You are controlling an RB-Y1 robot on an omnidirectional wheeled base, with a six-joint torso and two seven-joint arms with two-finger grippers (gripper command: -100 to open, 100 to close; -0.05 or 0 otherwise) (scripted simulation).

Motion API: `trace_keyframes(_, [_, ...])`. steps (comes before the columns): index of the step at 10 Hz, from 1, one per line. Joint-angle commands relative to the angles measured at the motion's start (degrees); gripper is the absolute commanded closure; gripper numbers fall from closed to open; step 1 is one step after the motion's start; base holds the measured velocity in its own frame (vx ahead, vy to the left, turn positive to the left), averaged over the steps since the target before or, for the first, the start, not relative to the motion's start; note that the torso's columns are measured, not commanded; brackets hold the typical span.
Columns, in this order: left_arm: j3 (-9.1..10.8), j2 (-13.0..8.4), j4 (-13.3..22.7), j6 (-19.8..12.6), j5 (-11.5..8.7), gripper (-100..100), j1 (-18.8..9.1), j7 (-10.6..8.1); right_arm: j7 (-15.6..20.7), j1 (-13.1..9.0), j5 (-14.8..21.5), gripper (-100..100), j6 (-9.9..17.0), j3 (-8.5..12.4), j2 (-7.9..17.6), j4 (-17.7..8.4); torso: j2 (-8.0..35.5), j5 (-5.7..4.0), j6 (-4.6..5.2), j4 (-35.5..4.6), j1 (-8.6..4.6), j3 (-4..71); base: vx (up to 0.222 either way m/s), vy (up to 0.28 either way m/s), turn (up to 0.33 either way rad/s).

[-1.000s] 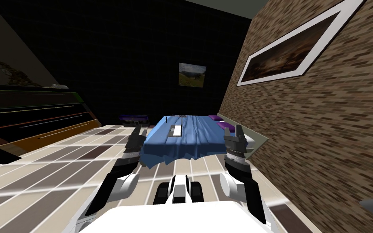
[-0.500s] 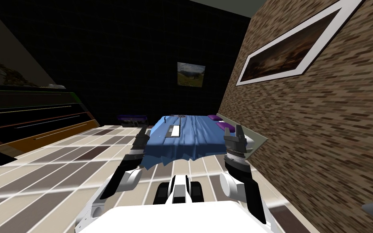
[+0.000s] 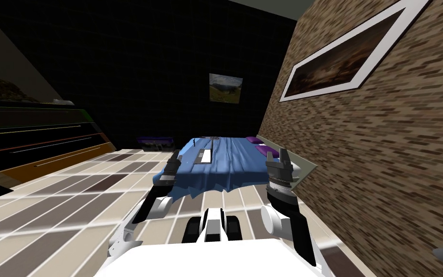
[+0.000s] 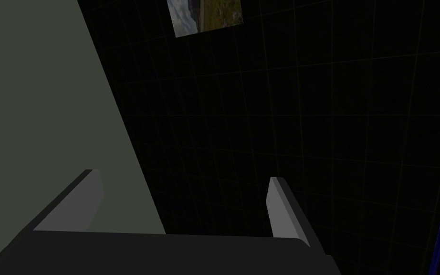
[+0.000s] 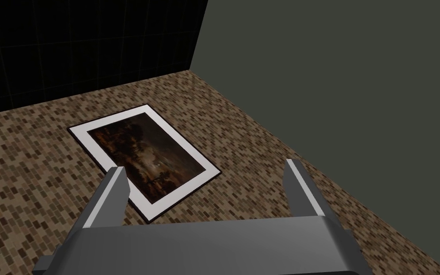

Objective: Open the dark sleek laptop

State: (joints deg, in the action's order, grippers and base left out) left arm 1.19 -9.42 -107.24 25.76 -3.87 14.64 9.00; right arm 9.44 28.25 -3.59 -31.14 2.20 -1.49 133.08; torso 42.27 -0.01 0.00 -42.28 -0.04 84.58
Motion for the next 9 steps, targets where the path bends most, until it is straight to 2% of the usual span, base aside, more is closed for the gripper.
trace_keyframes(1, [-0.05, -0.4, 4.0, 0.1, 0.1, -100, -2.9, 0.36, 0.0, 0.0, 0.0, 0, 0.0, 0.0, 0.0, 0.0, 0.0, 0.01, -0.01, 0.0, 0.06, 0.0, 0.018, -0.055, -0.003])
trace_keyframes(2, [-0.05, -0.4, 4.6, 0.1, 0.1, -100, -2.9, 0.36, 0.0, 0.0, 0.0, 0, 0.0, 0.0, 0.0, 0.0, 0.0, 0.02, 0.00, 0.0, 0.06, 0.0, 0.021, -0.046, -0.003])
trace_keyframes(4, [-0.11, -1.0, 8.8, 0.4, 0.1, -100, -6.3, 0.75, 0.0, 0.0, 0.0, 0, 0.0, 0.0, 0.0, 0.0, 0.0, 0.01, 0.00, 0.0, 0.02, 0.0, 0.035, -0.071, -0.005])
trace_keyframes(5, [-0.11, -1.0, 9.9, 0.4, 0.1, -100, -6.3, 0.75, 0.0, 0.0, 0.0, 0, 0.0, 0.0, 0.0, 0.0, -0.1, -0.02, 0.00, 0.0, -0.07, 0.0, 0.030, -0.063, -0.001])
trace_keyframes(6, [-0.15, -1.3, 11.4, 0.6, 0.2, -100, -8.1, 0.95, 0.0, 0.0, 0.0, 0, 0.0, 0.0, 0.0, 0.0, 0.0, 0.00, -0.01, 0.0, 0.04, 0.0, 0.023, -0.068, -0.004])
trace_keyframes(7, [-0.15, -1.3, 12.7, 0.6, 0.2, -100, -8.1, 0.95, 0.0, 0.0, 0.0, 0, 0.0, 0.0, 0.0, 0.0, 0.0, 0.01, 0.00, 0.0, 0.05, 0.0, 0.021, -0.053, -0.002])
trace_keyframes(8, [-0.18, -1.6, 15.0, 0.7, 0.2, -100, -9.9, 1.15, 0.0, 0.0, 0.0, 0, 0.0, 0.0, 0.0, 0.0, 0.1, 0.03, -0.01, 0.0, 0.10, 0.0, 0.022, -0.049, -0.004])
trace_keyframes(9, [-0.18, -1.6, 15.6, 0.7, 0.2, -100, -9.9, 1.15, 0.0, 0.0, 0.0, 0, 0.0, 0.0, 0.0, 0.0, 0.0, 0.02, 0.00, 0.0, 0.08, 0.0, 0.019, -0.040, -0.002])
